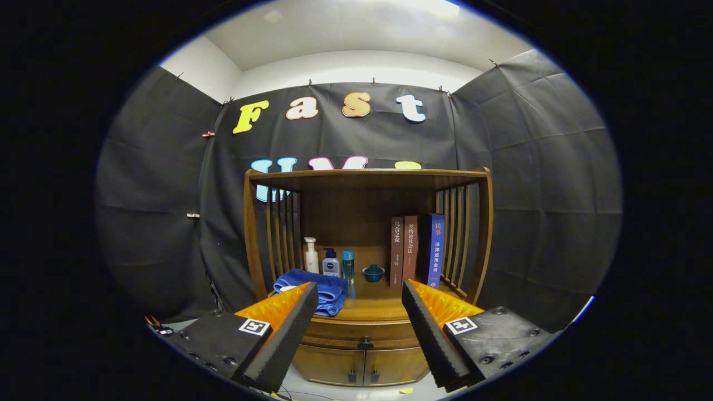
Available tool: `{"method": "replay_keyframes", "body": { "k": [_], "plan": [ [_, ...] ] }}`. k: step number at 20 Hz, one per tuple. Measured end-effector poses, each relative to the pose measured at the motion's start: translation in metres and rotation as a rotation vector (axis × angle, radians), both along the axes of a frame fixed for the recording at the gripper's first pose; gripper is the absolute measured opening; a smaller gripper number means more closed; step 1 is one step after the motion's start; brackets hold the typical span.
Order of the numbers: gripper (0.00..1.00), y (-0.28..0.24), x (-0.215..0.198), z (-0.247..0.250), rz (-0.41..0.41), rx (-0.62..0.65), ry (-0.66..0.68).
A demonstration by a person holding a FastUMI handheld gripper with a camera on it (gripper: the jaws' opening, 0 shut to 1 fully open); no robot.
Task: Pull open the drawer, take out the items inside it, and place them on the countertop above the cabinet.
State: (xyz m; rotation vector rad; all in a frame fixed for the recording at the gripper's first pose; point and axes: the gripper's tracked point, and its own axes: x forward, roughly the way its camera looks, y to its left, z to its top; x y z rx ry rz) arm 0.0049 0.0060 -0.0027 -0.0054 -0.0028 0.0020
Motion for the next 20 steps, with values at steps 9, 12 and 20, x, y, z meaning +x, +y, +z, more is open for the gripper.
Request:
{"method": "replay_keyframes", "body": {
  "k": [9,12,20],
  "plan": [
    [0.98,0.001,0.018,-0.022,0.008,0.014,0.028],
    [0.99,-0.002,0.033,-0.042,-0.001,0.016,0.049],
    [0.98,-0.007,0.092,-0.141,-0.002,0.055,0.171]
  ]
}}
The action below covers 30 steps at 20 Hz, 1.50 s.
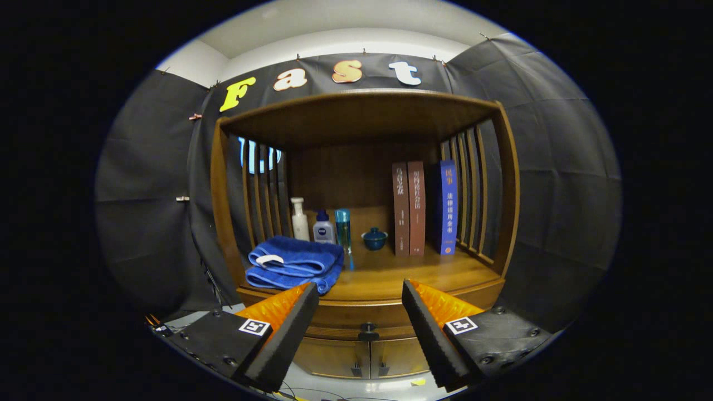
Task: Pull open the drawer, take out the items inside it, and place them on the countertop above the cabinet.
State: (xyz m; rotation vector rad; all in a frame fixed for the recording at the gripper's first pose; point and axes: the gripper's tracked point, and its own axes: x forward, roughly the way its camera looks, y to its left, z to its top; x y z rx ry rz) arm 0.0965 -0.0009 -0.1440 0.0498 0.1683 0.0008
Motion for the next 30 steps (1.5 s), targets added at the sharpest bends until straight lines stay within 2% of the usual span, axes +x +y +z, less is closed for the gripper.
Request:
{"method": "replay_keyframes", "body": {
  "k": [8,13,17,19,20,26,30],
  "plan": [
    [0.98,-0.002,0.039,-0.122,-0.002,-0.019,0.186],
    [0.85,-0.004,0.057,-0.168,-0.006,-0.018,0.245],
    [0.52,-0.01,0.059,-0.176,-0.019,-0.019,0.251],
    [0.46,-0.008,0.062,-0.185,-0.018,-0.04,0.252],
    [0.38,-0.009,0.058,-0.176,-0.016,-0.041,0.255],
    [0.38,-0.009,0.058,-0.179,-0.011,-0.039,0.28],
    [0.38,-0.007,0.034,-0.176,0.002,-0.031,0.303]
  ]
}}
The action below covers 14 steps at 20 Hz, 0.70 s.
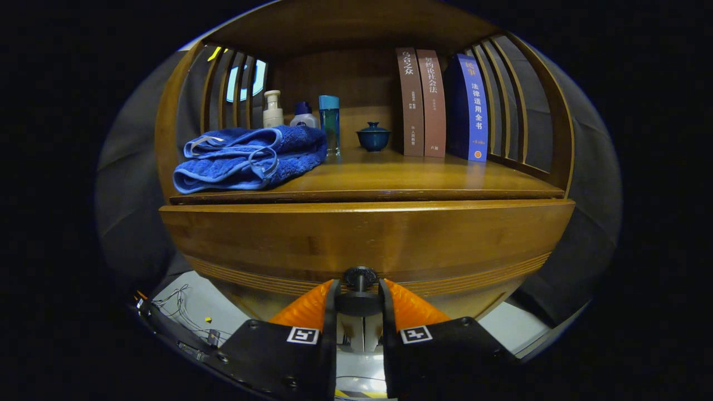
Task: Pull open the drawer, take out the items inside it, and place them on the countertop above the cabinet.
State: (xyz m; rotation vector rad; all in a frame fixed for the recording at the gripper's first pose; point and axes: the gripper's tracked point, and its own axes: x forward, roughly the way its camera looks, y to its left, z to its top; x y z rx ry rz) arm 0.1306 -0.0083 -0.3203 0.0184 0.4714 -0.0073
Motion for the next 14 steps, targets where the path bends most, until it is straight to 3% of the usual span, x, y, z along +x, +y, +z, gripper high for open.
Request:
{"method": "replay_keyframes", "body": {
  "k": [14],
  "plan": [
    [0.38,0.01,-0.136,0.017,0.007,0.058,0.067]
  ]
}}
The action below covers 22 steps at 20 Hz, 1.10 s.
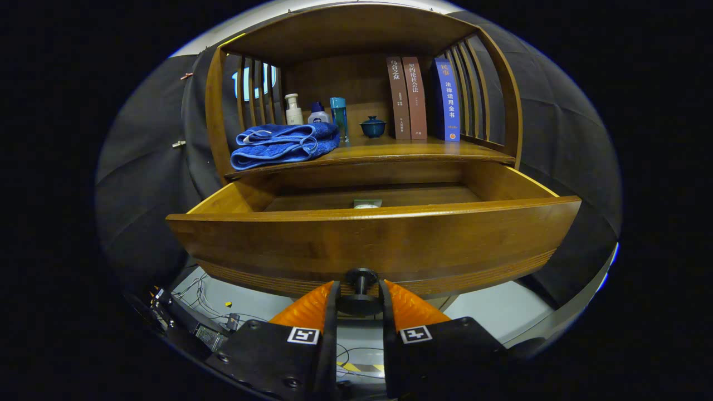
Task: Pull open the drawer, take out the items inside it, and place them on the countertop above the cabinet.
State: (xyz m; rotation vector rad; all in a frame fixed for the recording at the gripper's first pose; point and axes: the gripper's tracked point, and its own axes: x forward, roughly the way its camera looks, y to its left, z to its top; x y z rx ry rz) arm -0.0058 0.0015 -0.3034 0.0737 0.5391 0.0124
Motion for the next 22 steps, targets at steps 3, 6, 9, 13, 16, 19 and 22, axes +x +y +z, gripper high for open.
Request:
{"method": "replay_keyframes", "body": {
  "k": [3,6,9,13,16,19,22],
  "plan": [
    [0.38,0.001,-0.02,0.004,-0.003,0.004,0.004],
    [0.37,-0.001,-0.029,0.042,-0.015,-0.035,-0.118],
    [0.09,-0.005,-0.029,0.09,0.003,-0.117,-0.225],
    [0.25,-0.005,-0.024,0.092,-0.003,-0.061,-0.182],
    [0.57,0.003,-0.003,0.095,0.037,-0.083,-0.143],
    [0.96,0.007,0.037,0.09,0.063,-0.08,-0.061],
    [0.98,0.008,0.078,0.069,0.073,-0.084,0.081]
  ]
}}
